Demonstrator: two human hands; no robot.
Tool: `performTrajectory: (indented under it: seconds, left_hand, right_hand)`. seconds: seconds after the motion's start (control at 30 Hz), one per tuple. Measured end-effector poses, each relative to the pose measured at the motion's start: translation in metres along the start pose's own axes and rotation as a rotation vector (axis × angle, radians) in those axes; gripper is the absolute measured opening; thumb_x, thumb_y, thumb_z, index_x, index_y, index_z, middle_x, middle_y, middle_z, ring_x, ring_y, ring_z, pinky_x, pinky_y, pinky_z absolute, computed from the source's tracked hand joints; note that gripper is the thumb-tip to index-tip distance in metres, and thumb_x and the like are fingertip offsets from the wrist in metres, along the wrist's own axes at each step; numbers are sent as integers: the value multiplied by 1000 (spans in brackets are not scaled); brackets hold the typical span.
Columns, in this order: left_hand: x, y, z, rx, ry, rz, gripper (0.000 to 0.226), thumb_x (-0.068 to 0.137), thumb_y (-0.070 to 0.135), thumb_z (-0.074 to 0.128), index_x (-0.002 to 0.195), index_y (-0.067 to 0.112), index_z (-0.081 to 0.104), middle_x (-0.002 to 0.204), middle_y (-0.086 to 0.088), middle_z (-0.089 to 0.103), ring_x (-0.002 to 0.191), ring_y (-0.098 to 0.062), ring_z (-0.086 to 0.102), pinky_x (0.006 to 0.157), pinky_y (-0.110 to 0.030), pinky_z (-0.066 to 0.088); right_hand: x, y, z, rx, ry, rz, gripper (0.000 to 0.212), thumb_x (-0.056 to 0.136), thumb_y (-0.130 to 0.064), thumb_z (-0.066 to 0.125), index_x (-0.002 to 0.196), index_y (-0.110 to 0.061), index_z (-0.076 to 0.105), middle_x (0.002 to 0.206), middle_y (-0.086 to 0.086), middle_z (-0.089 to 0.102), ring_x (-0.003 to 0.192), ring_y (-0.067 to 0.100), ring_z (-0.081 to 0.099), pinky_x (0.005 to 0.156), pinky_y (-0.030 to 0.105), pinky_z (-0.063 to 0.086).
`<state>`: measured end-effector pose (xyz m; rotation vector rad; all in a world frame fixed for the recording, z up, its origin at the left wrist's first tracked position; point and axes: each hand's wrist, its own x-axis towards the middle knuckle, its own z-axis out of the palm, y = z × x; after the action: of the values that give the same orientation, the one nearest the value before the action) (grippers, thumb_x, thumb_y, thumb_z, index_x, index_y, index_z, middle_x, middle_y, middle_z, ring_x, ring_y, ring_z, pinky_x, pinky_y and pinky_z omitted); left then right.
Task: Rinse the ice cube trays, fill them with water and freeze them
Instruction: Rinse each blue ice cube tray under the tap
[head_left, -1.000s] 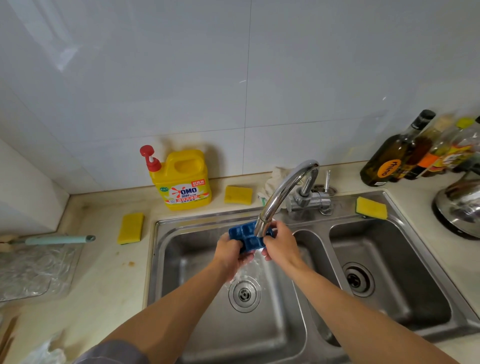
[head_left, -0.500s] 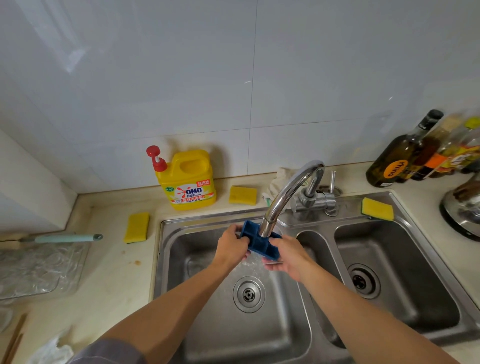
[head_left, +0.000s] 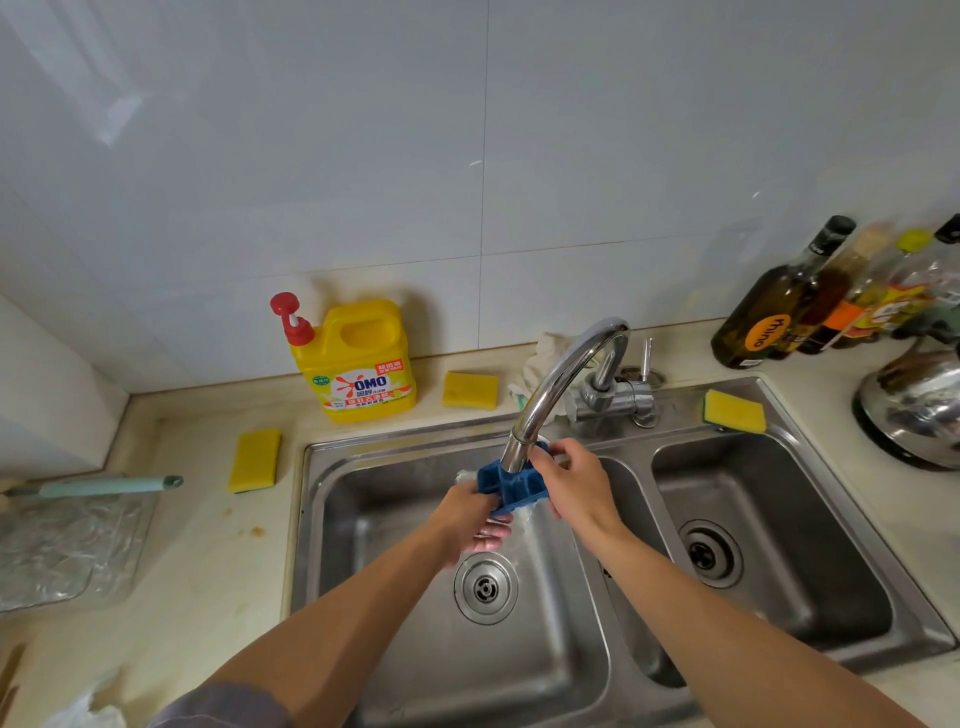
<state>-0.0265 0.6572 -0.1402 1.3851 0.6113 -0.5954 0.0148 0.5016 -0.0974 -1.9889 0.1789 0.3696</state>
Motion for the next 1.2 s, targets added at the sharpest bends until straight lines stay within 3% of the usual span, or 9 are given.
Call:
performTrajectory:
  seconds: [0.13, 0.23, 0.4, 0.5, 0.63, 0.73, 0.87, 1.07, 1.2]
  left_hand:
    - [-2, 1, 4, -162, -32, -2, 31, 99, 3, 43, 121, 16, 59, 100, -15, 69, 78, -23, 66, 70, -35, 55]
    - [-3, 2, 6, -269, -26, -3, 31, 101, 11, 41, 126, 11, 59, 117, -21, 69, 93, -29, 70, 76, -39, 58]
    - [-1, 4, 10, -319, 2, -85, 32, 103, 15, 36, 125, 5, 58, 114, -21, 72, 99, -30, 71, 75, -40, 58]
    - [-2, 6, 13, -318, -18, -96, 33, 103, 15, 35, 122, 6, 61, 107, -19, 75, 94, -28, 72, 75, -38, 59]
    - [-1, 11, 17, -343, 65, -75, 32, 101, 10, 36, 115, 4, 65, 94, -19, 74, 74, -24, 69, 59, -32, 59]
    - [1, 14, 17, -273, 209, -14, 25, 99, 9, 41, 106, 11, 65, 93, -16, 72, 68, -23, 65, 54, -28, 56]
    - [5, 15, 9, -94, 344, 81, 19, 99, 13, 46, 104, 15, 64, 93, -11, 71, 77, -22, 68, 54, -27, 55]
    - [4, 25, -3, 188, 349, 151, 21, 96, 19, 53, 112, 17, 67, 106, -10, 71, 94, -24, 70, 60, -33, 60]
    - [-3, 34, -6, 226, 265, 166, 18, 97, 28, 62, 112, 19, 61, 104, -5, 69, 89, -18, 69, 63, -31, 60]
  right_hand:
    - [-2, 0, -4, -30, 47, -55, 23, 94, -42, 68, 101, -20, 65, 94, -1, 70, 86, 13, 66, 77, 34, 54]
    - [-4, -1, -7, -31, 46, -64, 20, 93, -42, 67, 99, -23, 65, 92, -3, 70, 85, 12, 67, 75, 33, 54]
    - [-8, -2, -8, -18, 45, -97, 10, 94, -40, 65, 92, -30, 66, 88, -6, 70, 80, 7, 66, 66, 23, 48]
    - [-10, -2, -7, -16, 46, -103, 13, 93, -42, 66, 93, -30, 68, 87, -7, 70, 78, 5, 66, 66, 21, 47]
    - [-11, -1, -7, -13, 21, -105, 13, 94, -41, 64, 92, -29, 67, 89, -3, 70, 79, 11, 67, 67, 26, 51]
    - [-7, 0, -8, -4, -39, 9, 18, 98, -34, 61, 96, -17, 67, 87, 9, 71, 63, 19, 64, 60, 36, 51]
    - [-4, 2, -8, 88, -191, 237, 12, 102, -19, 55, 107, -11, 62, 99, 19, 71, 54, 22, 65, 54, 33, 56]
    - [-1, 7, -3, 262, -286, 352, 25, 98, 5, 47, 118, -2, 59, 99, 26, 66, 74, 34, 64, 62, 37, 60]
    - [2, 14, 4, 216, -240, 372, 36, 92, 13, 43, 121, -2, 58, 95, 21, 60, 59, 24, 53, 52, 32, 49]
